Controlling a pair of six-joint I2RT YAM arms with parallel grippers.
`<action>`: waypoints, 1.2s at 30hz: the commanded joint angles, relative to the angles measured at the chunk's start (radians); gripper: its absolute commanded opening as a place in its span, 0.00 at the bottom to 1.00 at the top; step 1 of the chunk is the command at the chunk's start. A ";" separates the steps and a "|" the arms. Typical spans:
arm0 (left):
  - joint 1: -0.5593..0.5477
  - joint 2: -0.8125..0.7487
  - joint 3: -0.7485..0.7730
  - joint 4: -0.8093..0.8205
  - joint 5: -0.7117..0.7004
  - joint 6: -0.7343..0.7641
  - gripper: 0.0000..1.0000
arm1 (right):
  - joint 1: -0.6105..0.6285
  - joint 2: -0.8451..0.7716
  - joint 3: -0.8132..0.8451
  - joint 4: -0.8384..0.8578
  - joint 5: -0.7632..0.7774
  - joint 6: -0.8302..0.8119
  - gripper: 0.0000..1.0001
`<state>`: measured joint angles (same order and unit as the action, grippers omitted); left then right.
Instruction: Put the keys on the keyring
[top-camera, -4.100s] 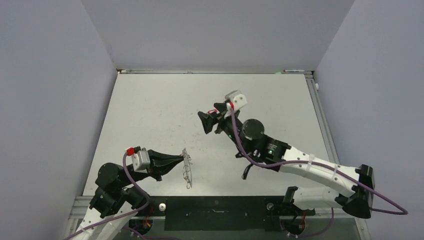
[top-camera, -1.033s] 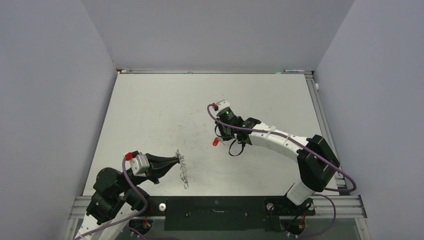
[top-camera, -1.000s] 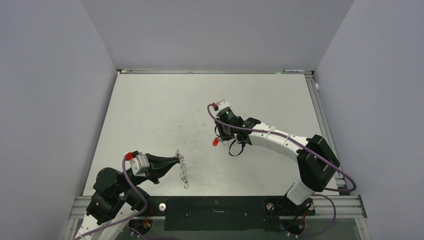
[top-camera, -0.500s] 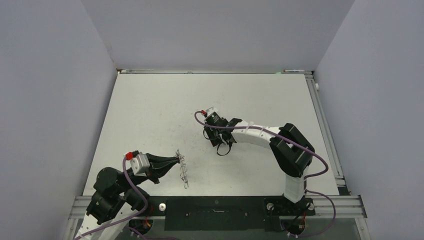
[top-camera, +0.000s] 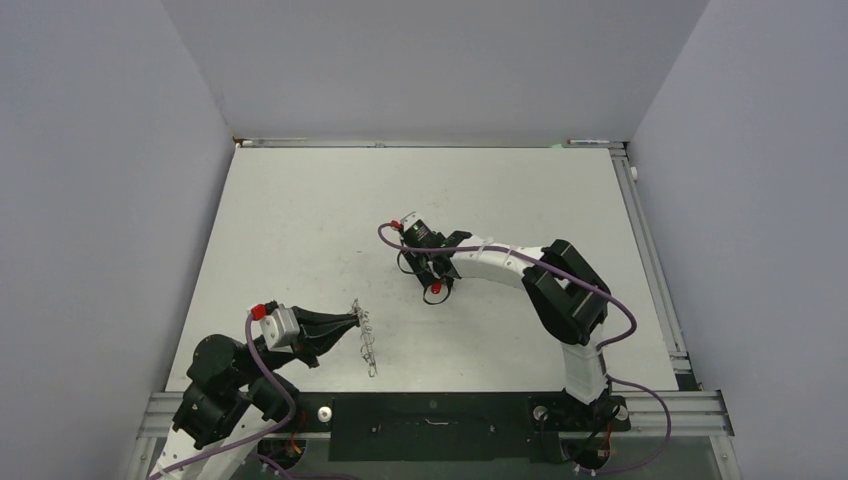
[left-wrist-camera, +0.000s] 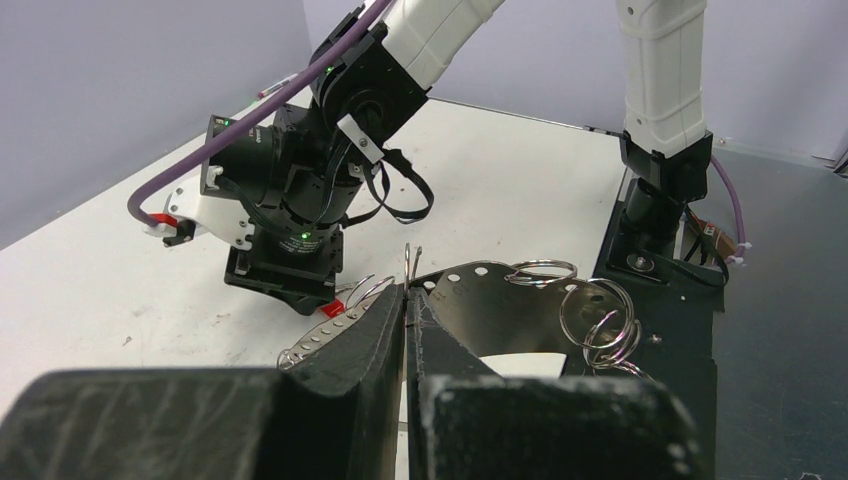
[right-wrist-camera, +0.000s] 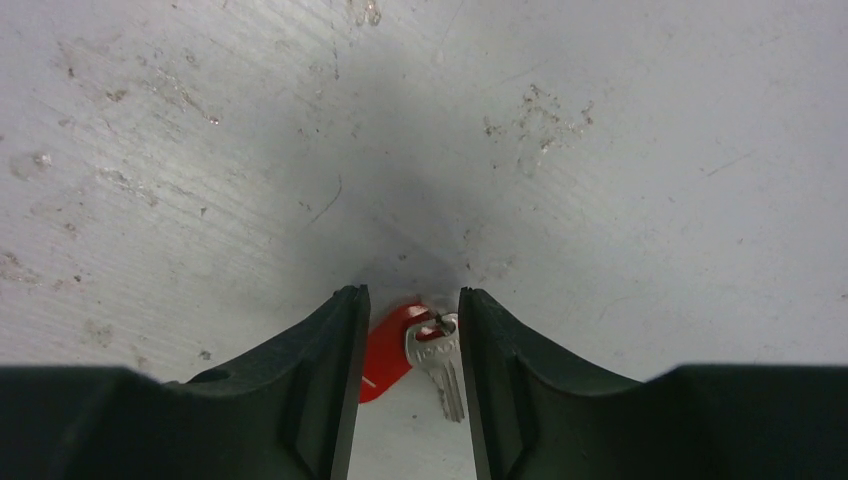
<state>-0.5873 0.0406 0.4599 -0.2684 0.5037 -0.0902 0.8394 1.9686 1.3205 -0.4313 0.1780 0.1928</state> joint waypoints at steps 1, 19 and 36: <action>0.006 0.008 0.008 0.031 -0.016 0.003 0.00 | 0.006 0.001 0.029 -0.037 0.001 -0.015 0.39; 0.006 0.015 0.010 0.025 -0.019 0.004 0.00 | -0.008 -0.048 0.024 -0.068 -0.002 0.005 0.27; 0.006 0.018 0.011 0.024 -0.019 0.003 0.00 | -0.008 -0.056 0.073 -0.107 0.068 -0.023 0.05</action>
<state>-0.5873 0.0494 0.4599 -0.2687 0.4999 -0.0906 0.8345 1.9686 1.3472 -0.5144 0.1967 0.1864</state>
